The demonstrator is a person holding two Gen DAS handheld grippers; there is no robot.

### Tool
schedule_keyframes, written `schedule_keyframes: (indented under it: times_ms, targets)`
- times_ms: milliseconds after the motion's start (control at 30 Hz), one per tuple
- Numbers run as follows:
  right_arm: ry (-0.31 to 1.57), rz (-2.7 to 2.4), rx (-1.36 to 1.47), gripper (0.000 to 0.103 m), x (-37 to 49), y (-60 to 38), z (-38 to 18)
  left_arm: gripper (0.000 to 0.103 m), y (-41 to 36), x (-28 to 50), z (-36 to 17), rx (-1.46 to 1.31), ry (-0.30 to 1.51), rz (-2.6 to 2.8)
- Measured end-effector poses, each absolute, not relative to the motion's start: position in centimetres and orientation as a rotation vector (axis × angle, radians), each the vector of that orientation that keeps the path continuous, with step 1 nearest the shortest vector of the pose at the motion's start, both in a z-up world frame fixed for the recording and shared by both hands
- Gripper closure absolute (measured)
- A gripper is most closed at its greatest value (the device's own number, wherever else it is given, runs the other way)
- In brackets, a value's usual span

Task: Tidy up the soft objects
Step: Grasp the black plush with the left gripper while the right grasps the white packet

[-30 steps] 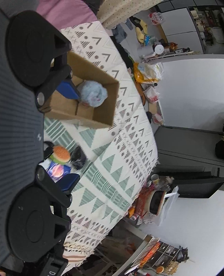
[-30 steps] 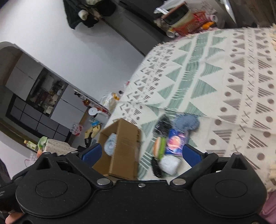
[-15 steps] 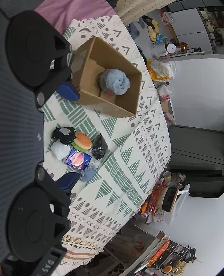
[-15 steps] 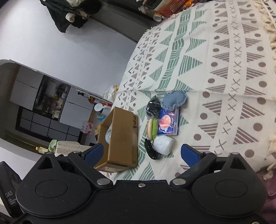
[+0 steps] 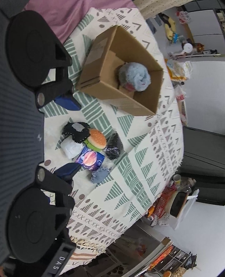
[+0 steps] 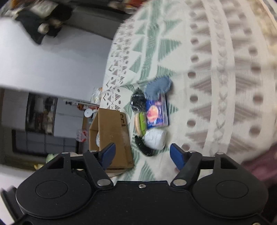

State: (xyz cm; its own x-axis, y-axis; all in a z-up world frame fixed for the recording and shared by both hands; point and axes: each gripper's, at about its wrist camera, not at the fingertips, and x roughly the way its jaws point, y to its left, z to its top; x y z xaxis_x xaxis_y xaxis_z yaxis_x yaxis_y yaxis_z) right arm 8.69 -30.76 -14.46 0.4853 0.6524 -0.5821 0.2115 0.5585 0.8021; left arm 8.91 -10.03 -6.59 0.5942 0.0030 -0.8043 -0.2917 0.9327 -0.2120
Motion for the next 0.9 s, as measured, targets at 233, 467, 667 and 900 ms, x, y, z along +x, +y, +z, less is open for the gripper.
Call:
schedule_keyframes:
  times_ms: [233, 467, 667, 900]
  targets:
    - [1.061, 0.259, 1.032, 0.041, 8.9, -28.6, -15.7, 0.041, -9.3, 9.8, -8.2, -0.364, 0.931, 0.156]
    - [1.09, 0.153, 1.014, 0.05, 9.6, -28.1, -17.2, 0.046, -8.1, 11.4, -10.4, -0.43, 0.951, 0.139]
    - [1.087, 0.116, 1.047, 0.05, 9.9, -27.4, -17.6, 0.051, -7.7, 13.0, -12.8, -0.487, 0.996, 0.133]
    - [1.102, 0.099, 1.019, 0.05, 10.9, -27.0, -18.9, 0.054, -8.0, 13.8, -14.2, -0.482, 0.992, 0.127]
